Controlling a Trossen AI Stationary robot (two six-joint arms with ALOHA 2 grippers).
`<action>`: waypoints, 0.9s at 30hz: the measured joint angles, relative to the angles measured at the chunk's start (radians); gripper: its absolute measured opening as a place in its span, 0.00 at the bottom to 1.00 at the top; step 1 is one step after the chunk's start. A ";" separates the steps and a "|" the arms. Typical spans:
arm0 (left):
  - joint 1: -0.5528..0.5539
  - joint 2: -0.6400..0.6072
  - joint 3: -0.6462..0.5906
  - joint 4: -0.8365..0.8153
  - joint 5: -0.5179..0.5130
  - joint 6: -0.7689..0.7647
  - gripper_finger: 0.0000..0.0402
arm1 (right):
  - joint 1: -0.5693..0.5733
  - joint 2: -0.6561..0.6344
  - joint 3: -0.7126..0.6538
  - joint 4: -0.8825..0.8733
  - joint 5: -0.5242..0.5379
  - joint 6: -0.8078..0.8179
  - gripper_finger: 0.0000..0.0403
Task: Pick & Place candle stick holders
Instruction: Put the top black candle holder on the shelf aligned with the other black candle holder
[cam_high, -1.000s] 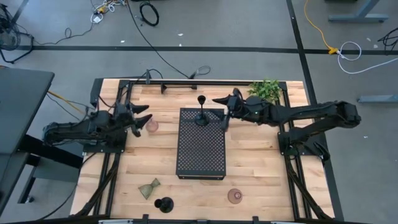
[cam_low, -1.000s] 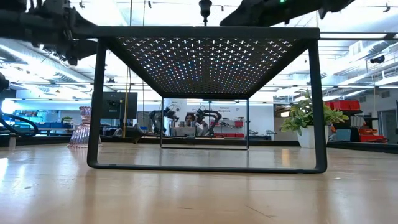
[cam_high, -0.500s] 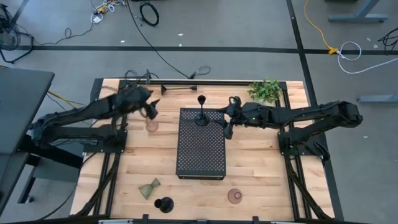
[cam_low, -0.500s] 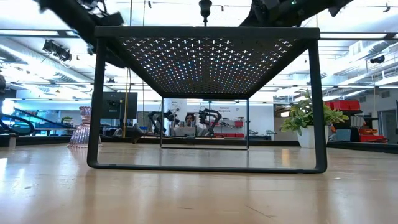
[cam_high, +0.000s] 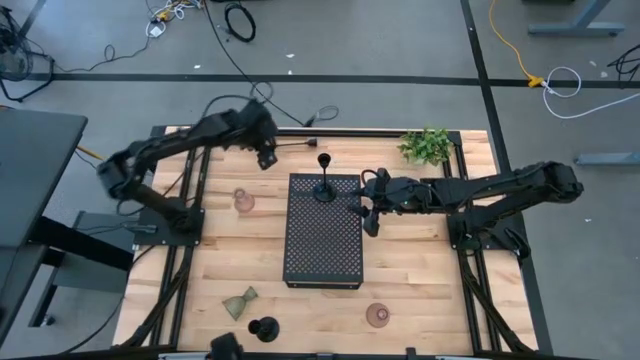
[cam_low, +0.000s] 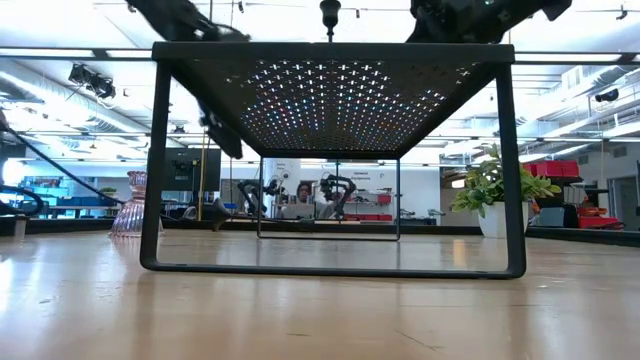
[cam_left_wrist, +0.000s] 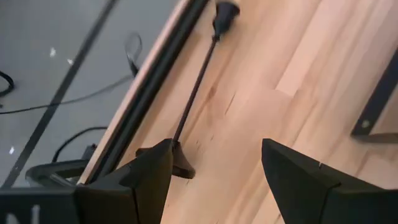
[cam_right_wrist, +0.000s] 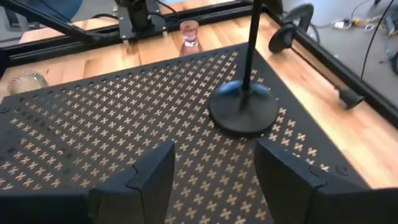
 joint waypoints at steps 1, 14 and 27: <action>-0.001 0.039 0.033 -0.023 -0.007 0.020 0.62 | 0.005 0.000 0.000 -0.003 0.001 0.005 0.55; -0.001 0.265 0.294 -0.146 -0.013 0.113 0.62 | 0.108 0.000 0.000 -0.007 0.039 0.075 0.55; -0.012 0.248 0.298 -0.316 -0.088 0.083 0.62 | 0.146 0.001 -0.055 0.010 0.151 0.069 0.55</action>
